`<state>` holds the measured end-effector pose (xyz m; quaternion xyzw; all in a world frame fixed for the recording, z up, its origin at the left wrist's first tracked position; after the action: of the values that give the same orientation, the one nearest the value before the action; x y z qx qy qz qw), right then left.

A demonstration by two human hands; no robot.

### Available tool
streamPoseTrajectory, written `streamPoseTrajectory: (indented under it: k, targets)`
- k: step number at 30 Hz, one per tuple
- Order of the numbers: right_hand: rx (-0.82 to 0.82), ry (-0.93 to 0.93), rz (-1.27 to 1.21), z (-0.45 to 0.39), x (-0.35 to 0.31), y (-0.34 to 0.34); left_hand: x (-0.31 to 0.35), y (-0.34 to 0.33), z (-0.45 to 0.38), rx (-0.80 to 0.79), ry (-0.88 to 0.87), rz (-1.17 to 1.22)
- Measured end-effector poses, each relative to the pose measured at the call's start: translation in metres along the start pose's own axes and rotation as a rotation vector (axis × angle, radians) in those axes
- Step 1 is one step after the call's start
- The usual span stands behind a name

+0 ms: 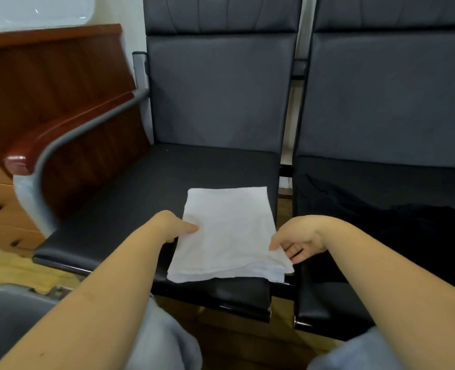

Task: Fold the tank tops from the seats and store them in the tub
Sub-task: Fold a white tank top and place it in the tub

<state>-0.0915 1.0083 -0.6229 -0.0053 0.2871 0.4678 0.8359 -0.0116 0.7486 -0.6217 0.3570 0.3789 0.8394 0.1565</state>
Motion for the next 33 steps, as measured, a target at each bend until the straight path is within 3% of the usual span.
streamPoseTrajectory:
  k: [5,10,14,18,25,33]
  targets:
    - [0.329,0.164,-0.211,-0.008,-0.006,-0.018,-0.003,-0.001,0.003,-0.044,-0.08,0.048]
    - [0.513,0.29,-0.137,-0.005,-0.008,-0.021,-0.002,-0.002,0.007,-0.051,-0.128,0.272]
    - [0.435,0.349,-0.157,0.002,0.0,-0.018,-0.006,-0.001,0.013,-0.192,-0.209,0.356]
    - [0.334,0.372,-0.052,0.01,0.003,-0.024,-0.008,-0.002,0.025,-0.342,-0.325,0.171]
    - [0.399,0.406,0.062,0.018,0.004,-0.037,-0.02,0.005,0.032,-0.336,-0.361,0.076]
    - [0.429,0.485,0.142,0.024,-0.018,-0.059,-0.041,0.026,0.037,-0.219,-0.365,-0.007]
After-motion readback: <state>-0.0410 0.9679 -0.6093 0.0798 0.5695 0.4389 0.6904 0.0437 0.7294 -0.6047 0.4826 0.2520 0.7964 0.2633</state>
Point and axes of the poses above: each hand's wrist, its own z-axis away from the middle knuckle, its own y-axis out of the back of the hand, x = y × z, the point moved 2 cm from there along -z, towards the middle knuckle, and after that the axes turned 6 degrees about -y, right-handed, at the moved point
